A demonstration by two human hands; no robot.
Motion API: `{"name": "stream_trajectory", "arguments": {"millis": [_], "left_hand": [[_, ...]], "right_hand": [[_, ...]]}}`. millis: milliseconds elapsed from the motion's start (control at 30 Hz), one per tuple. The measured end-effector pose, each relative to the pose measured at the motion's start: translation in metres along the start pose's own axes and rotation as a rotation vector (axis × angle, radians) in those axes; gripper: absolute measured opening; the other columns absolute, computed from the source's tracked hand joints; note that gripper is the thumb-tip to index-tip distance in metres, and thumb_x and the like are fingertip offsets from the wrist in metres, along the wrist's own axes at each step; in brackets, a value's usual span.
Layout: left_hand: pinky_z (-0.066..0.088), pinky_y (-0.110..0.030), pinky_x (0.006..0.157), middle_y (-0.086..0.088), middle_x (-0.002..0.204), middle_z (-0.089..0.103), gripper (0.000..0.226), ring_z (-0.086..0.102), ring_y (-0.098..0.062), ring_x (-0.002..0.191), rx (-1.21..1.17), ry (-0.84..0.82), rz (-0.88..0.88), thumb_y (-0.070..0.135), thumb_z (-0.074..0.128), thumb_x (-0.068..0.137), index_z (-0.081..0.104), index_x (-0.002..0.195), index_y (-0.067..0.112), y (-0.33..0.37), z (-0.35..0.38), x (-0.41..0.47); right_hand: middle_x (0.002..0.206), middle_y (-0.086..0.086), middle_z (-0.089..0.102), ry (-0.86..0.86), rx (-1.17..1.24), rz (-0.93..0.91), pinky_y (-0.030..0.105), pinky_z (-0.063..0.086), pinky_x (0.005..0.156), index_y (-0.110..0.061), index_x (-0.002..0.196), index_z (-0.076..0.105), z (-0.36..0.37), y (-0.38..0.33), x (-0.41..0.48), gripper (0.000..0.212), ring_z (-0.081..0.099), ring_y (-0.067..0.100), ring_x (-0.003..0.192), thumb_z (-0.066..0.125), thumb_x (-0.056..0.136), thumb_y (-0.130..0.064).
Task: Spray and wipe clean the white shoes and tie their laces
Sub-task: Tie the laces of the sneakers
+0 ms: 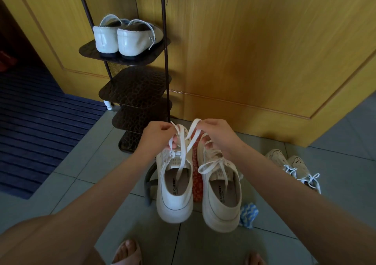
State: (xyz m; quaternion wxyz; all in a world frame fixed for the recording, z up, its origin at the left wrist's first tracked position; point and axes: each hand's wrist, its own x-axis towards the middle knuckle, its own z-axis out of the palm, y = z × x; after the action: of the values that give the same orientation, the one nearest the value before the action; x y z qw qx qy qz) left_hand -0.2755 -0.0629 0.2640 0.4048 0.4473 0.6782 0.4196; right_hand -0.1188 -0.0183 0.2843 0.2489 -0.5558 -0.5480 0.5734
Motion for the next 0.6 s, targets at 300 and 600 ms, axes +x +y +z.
{"name": "stream_trajectory", "arguments": {"millis": [300,600], "left_hand": [[0.052,-0.017,0.045,0.002,0.048,0.06,0.03,0.061,-0.006,0.042,-0.258,0.006,-0.19,0.022,0.05,0.096,0.063,0.074,0.007,0.007,0.0,0.001],[0.052,-0.027,0.076,-0.008,0.083,0.067,0.028,0.063,-0.017,0.076,-0.076,-0.185,-0.264,0.026,0.051,0.095,0.066,0.099,0.002,0.012,-0.002,-0.003]], "right_hand": [[0.064,0.01,0.057,0.024,0.186,0.184,0.023,0.039,0.042,-0.002,0.072,0.062,-0.01,-0.001,0.002,0.048,0.049,0.017,0.05,0.037,0.1,-0.031],[0.086,0.012,0.064,-0.256,-0.043,0.046,0.021,0.049,0.053,0.003,0.104,0.065,0.002,0.0,-0.002,0.025,0.058,0.016,0.067,0.062,0.088,-0.016]]}}
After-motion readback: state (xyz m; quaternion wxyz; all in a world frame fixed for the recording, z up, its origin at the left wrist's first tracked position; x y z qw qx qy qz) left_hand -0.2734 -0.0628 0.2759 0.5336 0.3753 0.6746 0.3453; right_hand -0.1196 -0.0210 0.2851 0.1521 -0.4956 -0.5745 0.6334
